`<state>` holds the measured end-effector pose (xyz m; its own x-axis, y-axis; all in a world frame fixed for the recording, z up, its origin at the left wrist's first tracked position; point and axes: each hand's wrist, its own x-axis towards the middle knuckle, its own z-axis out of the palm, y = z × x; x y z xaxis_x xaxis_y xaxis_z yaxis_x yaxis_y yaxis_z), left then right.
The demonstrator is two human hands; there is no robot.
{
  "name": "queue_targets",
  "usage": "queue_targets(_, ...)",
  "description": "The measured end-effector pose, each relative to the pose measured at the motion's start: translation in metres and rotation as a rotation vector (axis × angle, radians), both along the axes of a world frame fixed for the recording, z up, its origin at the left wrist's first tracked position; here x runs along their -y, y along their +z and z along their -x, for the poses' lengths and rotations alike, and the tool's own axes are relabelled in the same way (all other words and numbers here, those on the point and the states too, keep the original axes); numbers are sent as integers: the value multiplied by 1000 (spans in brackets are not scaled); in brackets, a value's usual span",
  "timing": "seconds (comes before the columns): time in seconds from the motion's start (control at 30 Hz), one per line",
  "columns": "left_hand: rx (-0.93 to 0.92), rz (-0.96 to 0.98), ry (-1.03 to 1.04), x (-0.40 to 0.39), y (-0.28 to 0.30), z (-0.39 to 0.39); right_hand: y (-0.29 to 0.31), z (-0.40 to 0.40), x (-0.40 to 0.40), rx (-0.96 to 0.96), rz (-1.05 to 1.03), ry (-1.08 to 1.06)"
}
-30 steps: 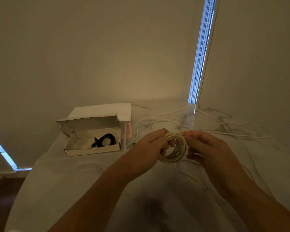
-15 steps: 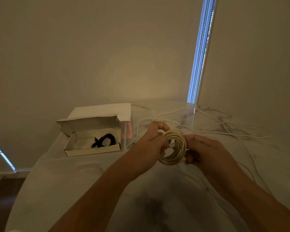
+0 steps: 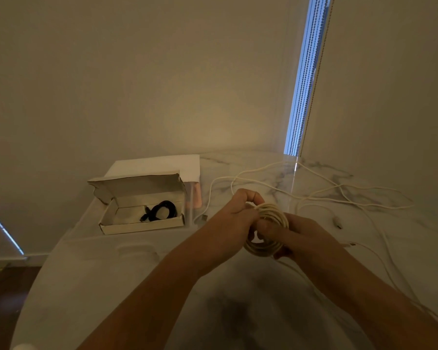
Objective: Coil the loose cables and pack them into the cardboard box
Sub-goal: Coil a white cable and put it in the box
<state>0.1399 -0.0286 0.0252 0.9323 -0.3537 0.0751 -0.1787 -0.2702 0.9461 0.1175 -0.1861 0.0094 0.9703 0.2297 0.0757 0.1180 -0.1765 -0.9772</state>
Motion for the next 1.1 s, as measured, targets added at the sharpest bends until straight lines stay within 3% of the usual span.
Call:
queue_targets(0.2,61,-29,61,0,-3,-3,-6,-4,4,39,74,-85)
queue_targets(0.57,82,39,166,-2,-9,-12,-15,-5,3,403,202,-407)
queue_targets(0.93,53,60,153,-11,-11,-17,-13,-5,8,659,498,-426)
queue_targets(1.1,33,129,109,-16,-11,-19,-9,-6,11,664,464,-456)
